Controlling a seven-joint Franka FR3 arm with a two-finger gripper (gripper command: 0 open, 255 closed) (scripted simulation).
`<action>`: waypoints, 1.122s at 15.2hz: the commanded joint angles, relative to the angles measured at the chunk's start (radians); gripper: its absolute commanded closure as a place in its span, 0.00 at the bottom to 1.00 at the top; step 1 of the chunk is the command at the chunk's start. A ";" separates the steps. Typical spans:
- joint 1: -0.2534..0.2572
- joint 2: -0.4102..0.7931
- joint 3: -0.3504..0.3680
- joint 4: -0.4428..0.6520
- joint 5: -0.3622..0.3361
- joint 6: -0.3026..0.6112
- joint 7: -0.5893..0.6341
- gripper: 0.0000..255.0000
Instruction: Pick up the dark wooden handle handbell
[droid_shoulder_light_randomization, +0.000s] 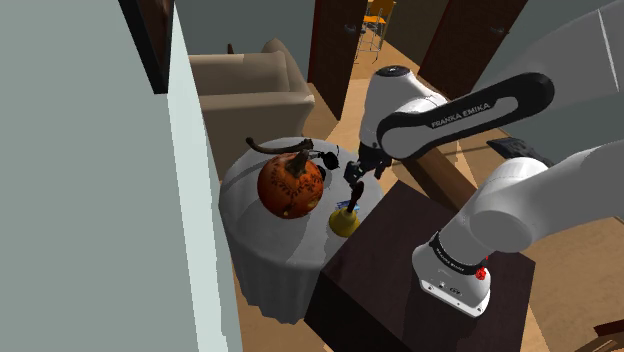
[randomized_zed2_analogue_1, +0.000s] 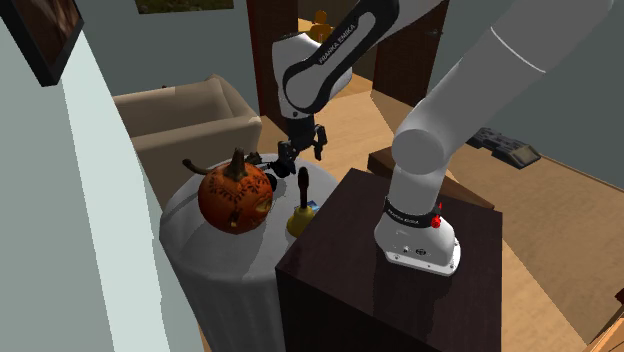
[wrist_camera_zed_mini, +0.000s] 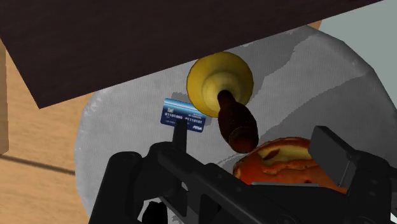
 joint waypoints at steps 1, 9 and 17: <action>-0.005 0.048 0.006 -0.016 -0.002 0.071 0.012 0.00; -0.013 0.148 0.014 -0.036 -0.011 0.192 0.022 0.00; -0.012 0.148 0.015 -0.035 -0.010 0.190 0.023 1.00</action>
